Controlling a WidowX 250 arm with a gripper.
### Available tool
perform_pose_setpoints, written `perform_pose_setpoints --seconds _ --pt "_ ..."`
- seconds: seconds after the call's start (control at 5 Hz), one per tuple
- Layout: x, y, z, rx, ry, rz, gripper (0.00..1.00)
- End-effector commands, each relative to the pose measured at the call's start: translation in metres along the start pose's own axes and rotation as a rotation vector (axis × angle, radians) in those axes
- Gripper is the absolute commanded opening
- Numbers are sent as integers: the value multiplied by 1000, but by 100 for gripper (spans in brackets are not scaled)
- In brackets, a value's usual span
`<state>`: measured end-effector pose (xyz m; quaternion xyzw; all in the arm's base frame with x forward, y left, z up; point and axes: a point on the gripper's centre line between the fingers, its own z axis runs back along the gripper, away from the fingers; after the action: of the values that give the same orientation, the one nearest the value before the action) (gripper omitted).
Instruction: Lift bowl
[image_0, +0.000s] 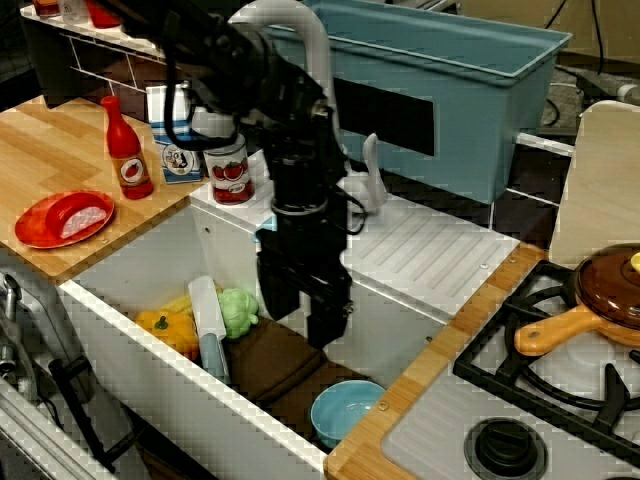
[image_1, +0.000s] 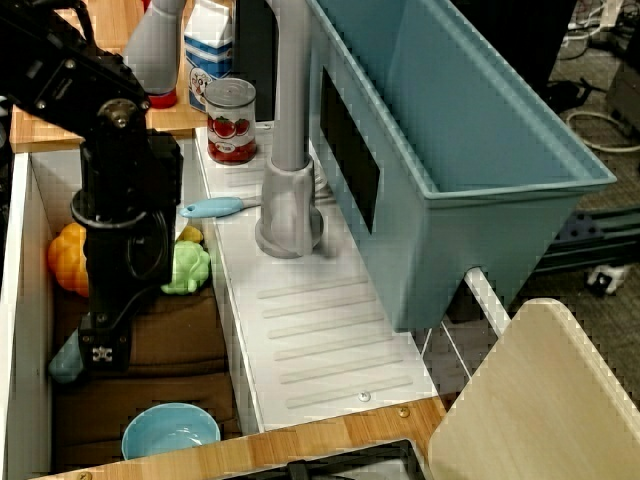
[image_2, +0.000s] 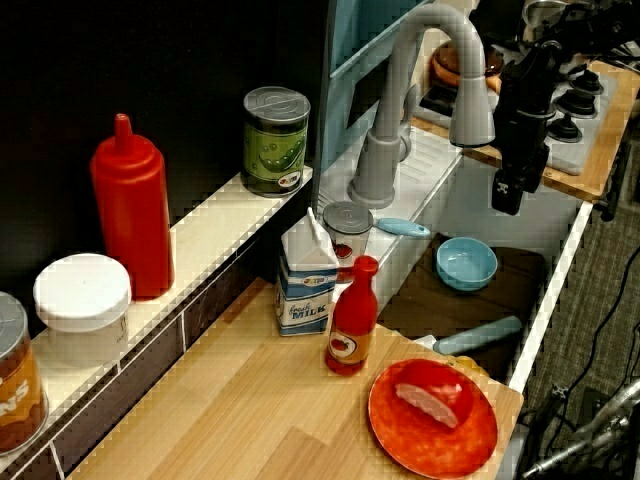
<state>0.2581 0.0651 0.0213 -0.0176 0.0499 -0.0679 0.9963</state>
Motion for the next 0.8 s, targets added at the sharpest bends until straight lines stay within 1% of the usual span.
perform_pose_setpoints --seconds 0.0,0.2,0.4,0.6 --pt "11 10 -9 -16 -62 78 100" --pt "12 12 -32 -15 -75 132 100" --pt "17 18 -53 -8 -47 159 100" --pt "17 30 -68 -22 -37 188 100"
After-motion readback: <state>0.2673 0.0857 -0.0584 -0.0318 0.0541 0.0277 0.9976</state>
